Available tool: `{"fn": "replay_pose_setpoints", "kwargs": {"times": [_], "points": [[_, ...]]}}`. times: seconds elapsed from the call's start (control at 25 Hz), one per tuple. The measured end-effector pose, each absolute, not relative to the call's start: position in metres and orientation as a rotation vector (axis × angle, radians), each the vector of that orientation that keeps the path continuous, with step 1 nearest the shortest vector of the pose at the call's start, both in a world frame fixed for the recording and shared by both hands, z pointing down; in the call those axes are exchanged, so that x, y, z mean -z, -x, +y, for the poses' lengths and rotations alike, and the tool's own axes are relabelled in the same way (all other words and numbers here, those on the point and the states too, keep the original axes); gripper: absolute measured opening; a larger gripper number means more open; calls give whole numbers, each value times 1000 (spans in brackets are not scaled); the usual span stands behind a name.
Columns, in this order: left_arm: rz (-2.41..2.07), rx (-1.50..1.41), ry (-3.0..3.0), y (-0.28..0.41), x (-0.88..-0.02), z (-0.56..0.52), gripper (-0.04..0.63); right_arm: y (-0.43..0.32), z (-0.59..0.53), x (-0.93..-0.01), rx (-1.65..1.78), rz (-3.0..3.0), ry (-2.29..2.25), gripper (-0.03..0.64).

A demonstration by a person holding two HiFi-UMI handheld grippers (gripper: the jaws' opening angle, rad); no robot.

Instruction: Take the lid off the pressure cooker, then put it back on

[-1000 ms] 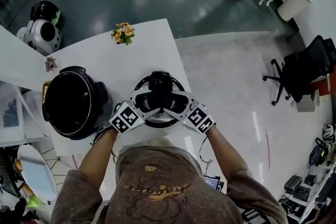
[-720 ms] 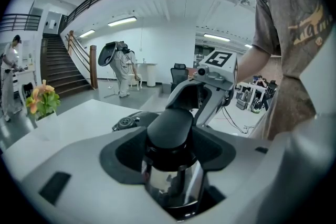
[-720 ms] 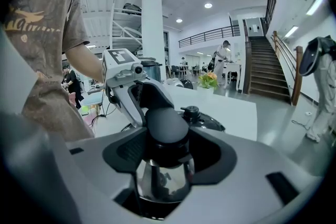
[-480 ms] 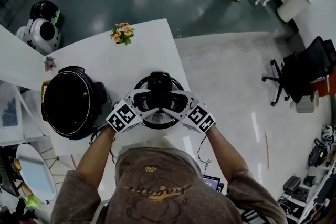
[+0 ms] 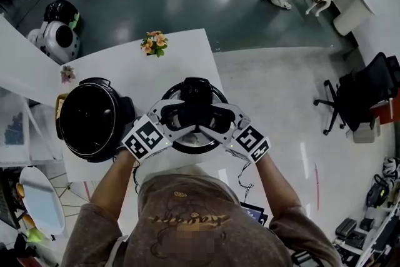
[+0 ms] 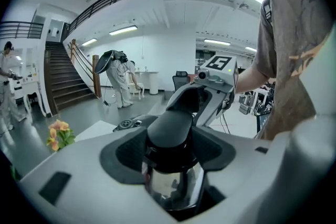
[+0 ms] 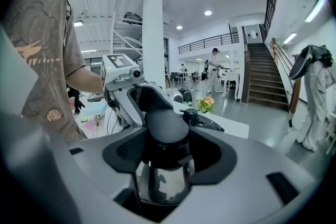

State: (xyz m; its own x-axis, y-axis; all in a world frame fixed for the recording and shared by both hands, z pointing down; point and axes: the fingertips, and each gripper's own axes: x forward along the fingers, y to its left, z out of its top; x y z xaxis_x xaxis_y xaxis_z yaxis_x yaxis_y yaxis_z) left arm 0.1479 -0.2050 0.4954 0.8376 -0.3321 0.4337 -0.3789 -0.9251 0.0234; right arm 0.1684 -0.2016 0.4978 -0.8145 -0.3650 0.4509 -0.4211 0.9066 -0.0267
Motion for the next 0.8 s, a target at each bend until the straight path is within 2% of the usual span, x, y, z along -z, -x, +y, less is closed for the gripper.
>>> {"fn": "replay_pose_setpoints", "kwargs": {"times": [0.52, 0.8], "points": [[-684, -572, -2932, -120, -401, -202, 272, -143, -200, -406, -112, -2688, -518, 252], [-735, -535, -2957, -75, -371, -194, 272, -97, -193, -376, -72, -2702, -516, 255]]}}
